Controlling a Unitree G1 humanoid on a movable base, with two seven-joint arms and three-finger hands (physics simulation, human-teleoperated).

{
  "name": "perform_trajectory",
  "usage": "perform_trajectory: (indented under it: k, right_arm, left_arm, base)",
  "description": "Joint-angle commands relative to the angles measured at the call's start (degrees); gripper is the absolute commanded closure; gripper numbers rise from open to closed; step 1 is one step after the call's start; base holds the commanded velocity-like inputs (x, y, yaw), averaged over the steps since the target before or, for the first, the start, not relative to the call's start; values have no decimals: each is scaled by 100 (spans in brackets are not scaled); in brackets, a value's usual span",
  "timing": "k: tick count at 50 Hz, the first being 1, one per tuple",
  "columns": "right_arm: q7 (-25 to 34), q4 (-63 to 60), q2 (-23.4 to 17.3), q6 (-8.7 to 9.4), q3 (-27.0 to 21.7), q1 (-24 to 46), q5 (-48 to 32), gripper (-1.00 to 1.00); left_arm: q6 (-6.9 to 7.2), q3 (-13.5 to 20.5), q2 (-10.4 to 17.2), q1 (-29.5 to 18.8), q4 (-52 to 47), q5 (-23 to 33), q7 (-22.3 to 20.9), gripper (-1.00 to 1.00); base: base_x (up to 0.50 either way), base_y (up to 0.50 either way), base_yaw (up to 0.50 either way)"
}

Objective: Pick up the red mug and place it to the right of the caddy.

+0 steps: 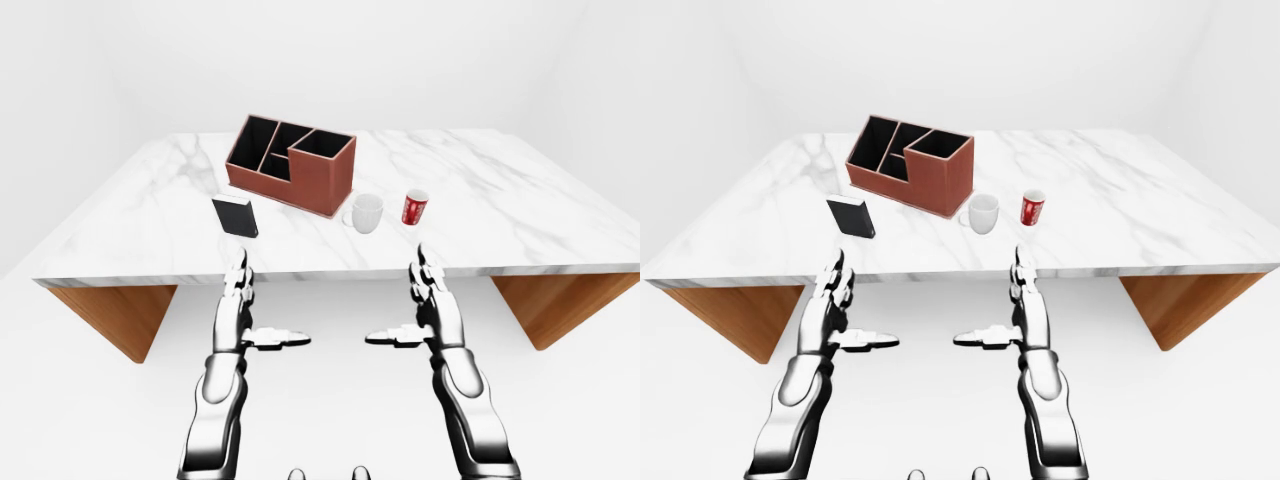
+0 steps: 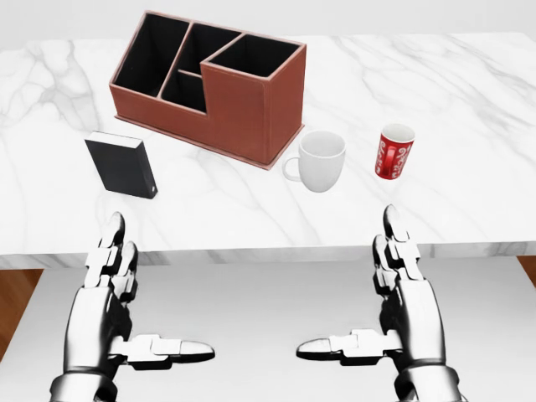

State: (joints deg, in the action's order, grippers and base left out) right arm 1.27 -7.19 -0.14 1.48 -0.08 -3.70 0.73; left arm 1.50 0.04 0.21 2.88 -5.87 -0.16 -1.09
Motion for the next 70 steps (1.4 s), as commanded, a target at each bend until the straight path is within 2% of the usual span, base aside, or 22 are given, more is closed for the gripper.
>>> perform_trajectory:
  k: [1,6,8,12,13,14,15,17,24,41,49,54,63,65,70]
  right_arm:
    - [366,-2777,4,352,170,-1471,308,-100]
    - [516,-3793,-66,352,341,-2230,545,-100]
    - [471,-3424,-79,352,364,-2037,424,-100]
    - [316,-2053,-30,352,283,-1180,195,-100]
    - [283,-1597,-14,219,287,-954,107,-100]
    - [287,-1506,-16,226,297,-914,92,-100]
    - [308,-1412,-70,352,-201,-310,-220,-100]
    - [328,-1448,-69,352,-201,-328,-222,-100]
    - [389,-1873,-47,352,-181,-511,-194,-100]
    - [640,-3429,44,352,-388,-1067,104,-100]
    - [732,-3874,102,352,-436,-1251,183,-100]
    - [774,-4170,148,352,-447,-1396,202,-100]
    - [829,-4326,173,352,-467,-1461,250,-100]
    - [1156,-4365,108,352,-430,-1607,428,-100]
    - [1143,-4382,176,352,-483,-1609,358,-100]
  left_arm:
    - [301,-138,18,1002,-1981,64,-250,-100]
    - [307,-141,11,1173,-2323,58,-279,-100]
    - [222,-109,17,1006,-1971,100,-278,-100]
    - [211,-43,6,667,-1322,46,-303,-100]
    - [182,-54,3,646,-1277,70,-290,-100]
    - [131,-78,1,638,-1217,112,-276,-100]
    - [350,-73,-65,39,-1194,417,469,-100]
    - [350,-103,-46,33,-1212,536,546,-100]
    - [350,-215,-40,354,-1833,439,336,-100]
    - [350,-497,29,1249,-3823,485,230,-100]
    - [350,-553,67,1409,-4137,497,203,-100]
    - [350,-716,125,1654,-4496,534,234,-100]
    - [350,-712,152,1643,-4432,497,224,-100]
    - [350,-747,167,1679,-4456,509,220,-100]
    - [350,-779,192,1709,-4500,509,212,-100]
  base:
    - [0,0,0]
    - [0,0,0]
    - [0,0,0]
    - [0,0,0]
    - [0,0,0]
    - [0,0,0]
    - [0,0,0]
    - [0,0,0]
    - [0,0,0]
    - [0,0,0]
    - [0,0,0]
    - [0,0,0]
    - [0,0,0]
    - [0,0,0]
    - [45,0,0]
